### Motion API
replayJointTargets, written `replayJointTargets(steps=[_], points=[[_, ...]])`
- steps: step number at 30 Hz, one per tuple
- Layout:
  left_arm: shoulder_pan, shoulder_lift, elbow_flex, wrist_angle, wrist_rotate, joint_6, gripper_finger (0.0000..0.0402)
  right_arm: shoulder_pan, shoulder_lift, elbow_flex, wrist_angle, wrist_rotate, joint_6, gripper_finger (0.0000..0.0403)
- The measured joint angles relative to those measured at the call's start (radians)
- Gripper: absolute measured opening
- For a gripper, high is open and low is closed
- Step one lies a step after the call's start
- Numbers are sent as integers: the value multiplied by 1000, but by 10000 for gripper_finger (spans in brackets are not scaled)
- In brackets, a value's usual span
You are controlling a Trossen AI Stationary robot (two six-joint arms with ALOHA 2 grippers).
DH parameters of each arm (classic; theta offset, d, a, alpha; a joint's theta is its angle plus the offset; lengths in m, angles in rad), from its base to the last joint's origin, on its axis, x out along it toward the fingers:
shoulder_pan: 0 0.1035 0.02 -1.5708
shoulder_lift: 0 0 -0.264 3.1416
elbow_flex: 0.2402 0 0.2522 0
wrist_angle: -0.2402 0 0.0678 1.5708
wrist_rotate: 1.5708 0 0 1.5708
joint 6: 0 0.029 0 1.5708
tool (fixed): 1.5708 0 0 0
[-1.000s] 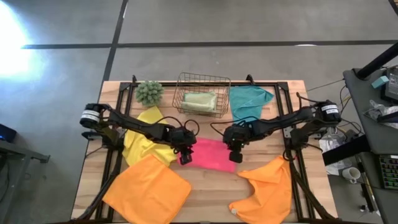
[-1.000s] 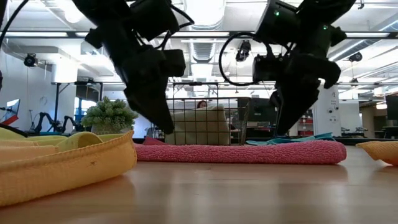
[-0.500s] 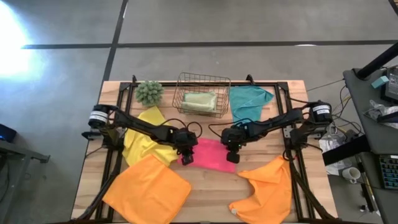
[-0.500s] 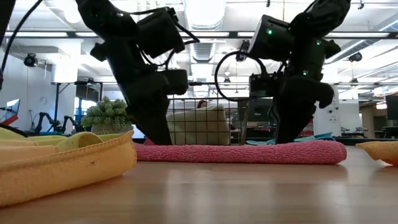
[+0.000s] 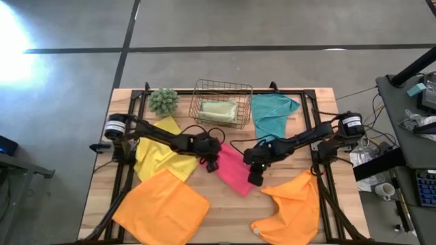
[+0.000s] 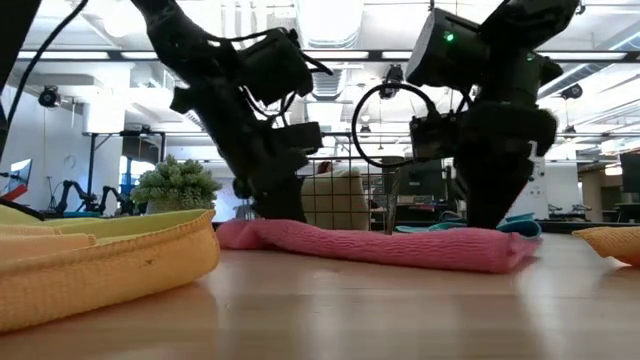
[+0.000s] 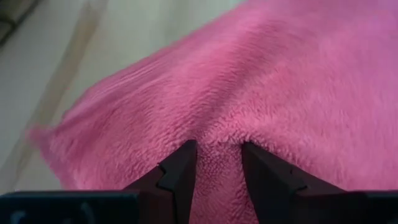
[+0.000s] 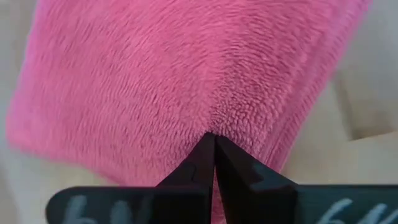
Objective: Fold microfiber towels
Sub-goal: Fold the pink towel
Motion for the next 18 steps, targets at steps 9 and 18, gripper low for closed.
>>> replayJointTargets(steps=[9, 18], points=[[38, 58, 1, 202, -3, 130, 118, 40, 5, -3, 69, -53, -3, 8], [28, -27, 8, 148, 5, 157, 118, 46, -68, -4, 84, -52, -62, 8]])
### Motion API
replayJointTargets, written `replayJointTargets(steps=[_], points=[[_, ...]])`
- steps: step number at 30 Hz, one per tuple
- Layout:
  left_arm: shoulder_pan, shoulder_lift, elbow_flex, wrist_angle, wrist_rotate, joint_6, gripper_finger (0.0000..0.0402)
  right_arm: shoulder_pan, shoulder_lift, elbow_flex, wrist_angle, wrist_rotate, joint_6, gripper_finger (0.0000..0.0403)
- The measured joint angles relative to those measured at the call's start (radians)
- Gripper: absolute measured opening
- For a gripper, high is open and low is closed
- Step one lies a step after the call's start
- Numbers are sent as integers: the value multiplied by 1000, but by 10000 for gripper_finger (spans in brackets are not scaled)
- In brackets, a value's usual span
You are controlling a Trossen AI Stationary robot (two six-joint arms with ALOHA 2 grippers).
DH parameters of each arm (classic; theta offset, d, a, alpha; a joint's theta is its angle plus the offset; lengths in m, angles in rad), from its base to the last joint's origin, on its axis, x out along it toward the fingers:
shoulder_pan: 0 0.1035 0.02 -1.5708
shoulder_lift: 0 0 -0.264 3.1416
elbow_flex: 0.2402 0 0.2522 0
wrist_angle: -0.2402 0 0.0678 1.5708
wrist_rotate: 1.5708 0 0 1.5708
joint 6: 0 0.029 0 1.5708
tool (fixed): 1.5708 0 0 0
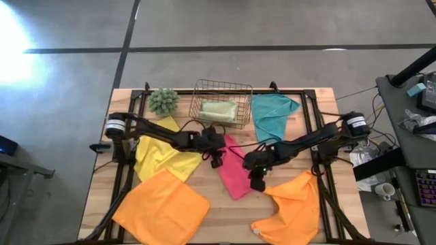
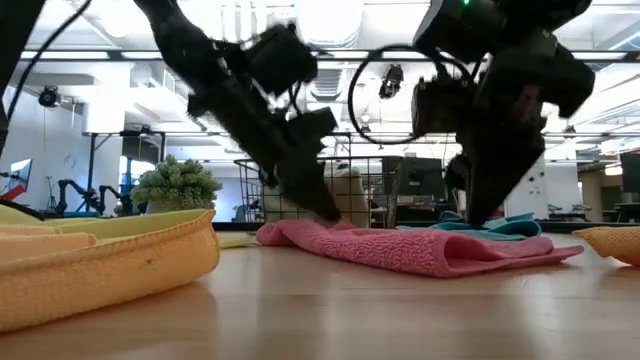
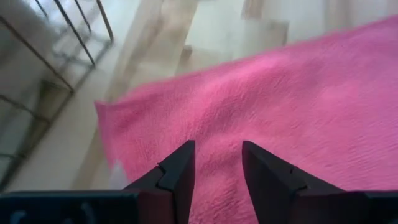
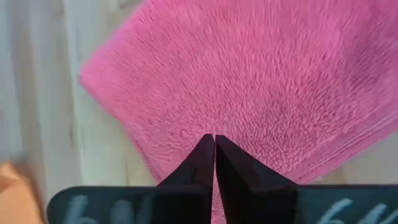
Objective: Fold microfiber towels
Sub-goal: Fold the pink towel
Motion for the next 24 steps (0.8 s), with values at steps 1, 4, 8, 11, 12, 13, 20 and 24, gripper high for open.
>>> replayJointTargets(steps=[1, 4, 8, 11, 12, 13, 20, 24], points=[[-2, -24, 1, -25, 1, -1, 118, -1, -11, 0, 1, 9, -1, 8], [-13, -85, 2, -36, 3, -65, 118, -2, -38, 0, -2, 85, -14, 8], [-54, -120, 5, 9, 8, -182, 118, -18, -61, 0, -17, 165, -33, 8], [-107, -109, 5, 19, 14, -187, 118, -42, -91, 1, -22, 195, -15, 8], [-126, -102, 12, 24, 14, -187, 118, -49, -104, 1, -22, 203, -8, 8], [-146, -100, 16, 23, 14, -186, 118, -54, -121, 1, -21, 216, 1, 8], [-251, -45, 63, 27, -5, -186, 118, -63, -259, 1, -74, 319, 65, 8], [-283, -4, 82, 33, -8, -186, 118, -63, -327, 1, -85, 349, 102, 8]])
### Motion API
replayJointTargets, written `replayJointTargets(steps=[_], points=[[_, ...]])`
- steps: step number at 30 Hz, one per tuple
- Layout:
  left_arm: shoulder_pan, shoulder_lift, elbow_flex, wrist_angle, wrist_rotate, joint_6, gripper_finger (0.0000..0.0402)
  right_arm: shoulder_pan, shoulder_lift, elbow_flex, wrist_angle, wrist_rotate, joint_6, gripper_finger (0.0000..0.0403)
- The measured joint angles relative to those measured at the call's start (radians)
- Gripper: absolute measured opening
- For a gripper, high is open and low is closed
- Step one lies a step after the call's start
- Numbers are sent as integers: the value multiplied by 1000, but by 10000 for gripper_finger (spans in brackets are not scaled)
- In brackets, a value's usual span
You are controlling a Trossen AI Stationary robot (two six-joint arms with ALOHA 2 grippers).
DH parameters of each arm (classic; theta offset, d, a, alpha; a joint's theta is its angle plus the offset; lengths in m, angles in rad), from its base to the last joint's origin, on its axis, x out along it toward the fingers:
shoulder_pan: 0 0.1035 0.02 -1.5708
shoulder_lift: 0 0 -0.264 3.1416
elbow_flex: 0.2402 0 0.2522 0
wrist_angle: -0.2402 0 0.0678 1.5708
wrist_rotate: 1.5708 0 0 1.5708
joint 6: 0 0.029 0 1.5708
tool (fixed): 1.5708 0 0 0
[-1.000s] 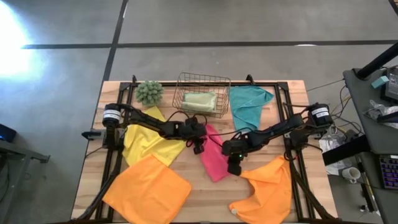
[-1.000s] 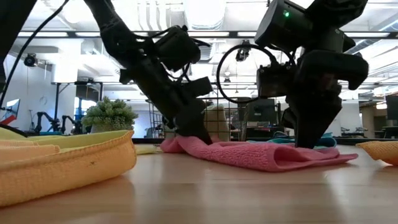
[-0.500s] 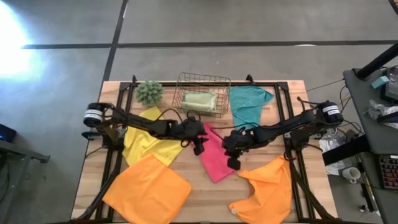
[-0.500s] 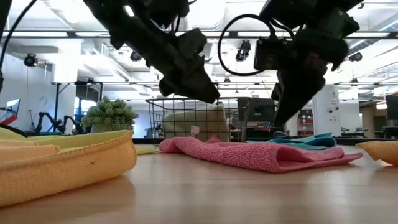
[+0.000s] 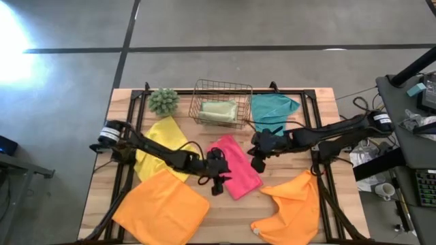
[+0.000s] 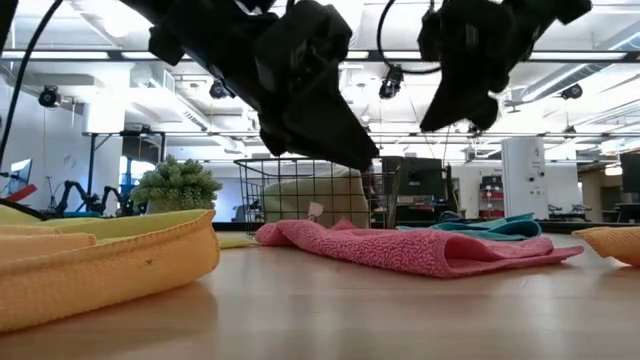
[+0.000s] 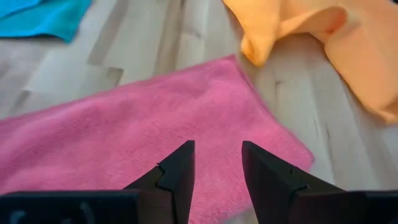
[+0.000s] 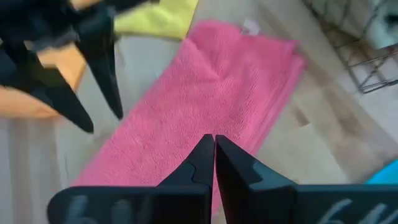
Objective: Fold microfiber towels
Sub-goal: Fold the pink towel
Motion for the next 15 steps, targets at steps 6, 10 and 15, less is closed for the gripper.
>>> replayJointTargets(steps=[6, 10, 15], points=[[-18, 53, 34, 40, 7, -2, 118, 0, -48, 1, -5, 20, 45, 8], [-30, 110, 75, 66, 41, -2, 118, 0, -41, 1, -11, 21, 48, 8], [-49, 182, 130, 73, 55, -3, 118, 3, -31, 1, -21, 21, 48, 8]])
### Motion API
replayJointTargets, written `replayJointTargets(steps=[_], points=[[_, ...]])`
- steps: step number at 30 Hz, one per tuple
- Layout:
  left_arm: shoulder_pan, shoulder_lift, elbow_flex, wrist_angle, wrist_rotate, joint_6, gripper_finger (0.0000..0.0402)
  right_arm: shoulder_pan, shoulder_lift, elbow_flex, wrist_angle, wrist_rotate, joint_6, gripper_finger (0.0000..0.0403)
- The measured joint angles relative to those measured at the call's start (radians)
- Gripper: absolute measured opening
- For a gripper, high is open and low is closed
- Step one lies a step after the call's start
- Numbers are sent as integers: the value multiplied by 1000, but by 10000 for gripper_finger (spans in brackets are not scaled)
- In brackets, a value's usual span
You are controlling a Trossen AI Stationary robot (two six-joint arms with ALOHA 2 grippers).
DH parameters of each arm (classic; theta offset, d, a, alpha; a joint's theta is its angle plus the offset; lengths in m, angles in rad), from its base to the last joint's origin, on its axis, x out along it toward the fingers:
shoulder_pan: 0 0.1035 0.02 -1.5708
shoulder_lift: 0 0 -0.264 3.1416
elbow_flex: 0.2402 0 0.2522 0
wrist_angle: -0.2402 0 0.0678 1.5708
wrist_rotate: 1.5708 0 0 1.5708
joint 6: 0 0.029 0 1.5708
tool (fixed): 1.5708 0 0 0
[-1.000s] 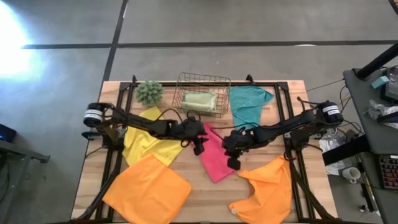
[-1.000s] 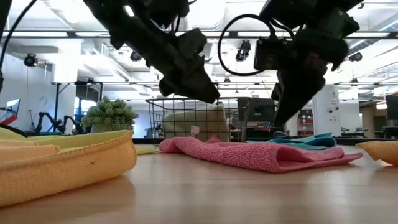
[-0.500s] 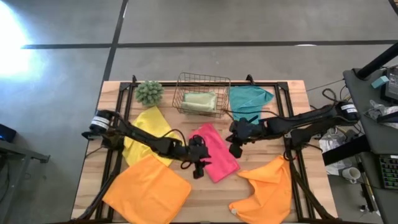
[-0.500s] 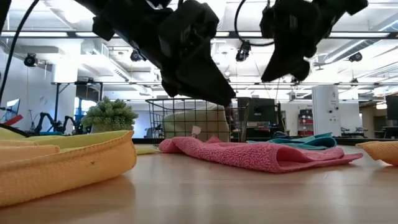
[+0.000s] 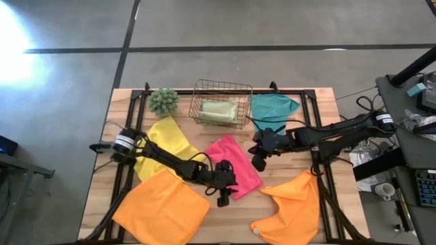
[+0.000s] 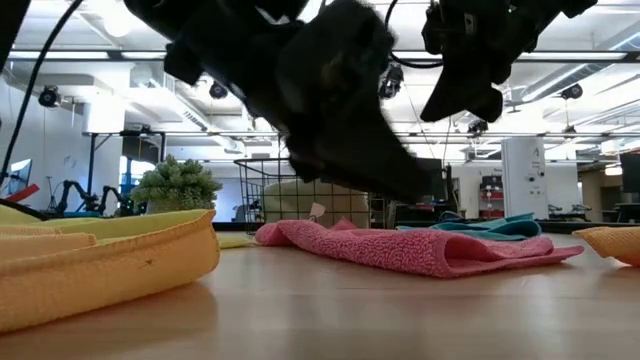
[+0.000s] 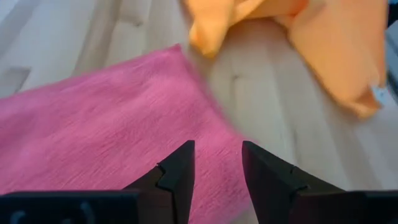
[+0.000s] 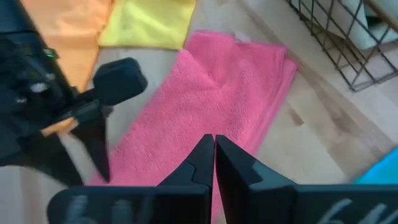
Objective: Fold microfiber towels
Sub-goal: Fold the pink towel
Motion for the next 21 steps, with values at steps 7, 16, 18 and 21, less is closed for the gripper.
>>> replayJointTargets(steps=[7, 16, 18, 21], points=[[-2, 47, 14, -16, -3, -25, 118, 2, 6, 0, 3, 0, 0, 8], [-25, 33, -7, -164, 13, -48, 118, 1, 4, 0, 0, 0, -2, 8], [-36, 29, -5, -201, 12, -48, 118, 2, 4, 0, -2, 0, -5, 8], [-56, 16, -4, -284, 10, -45, 118, 1, 4, 0, -5, 0, -6, 8]])
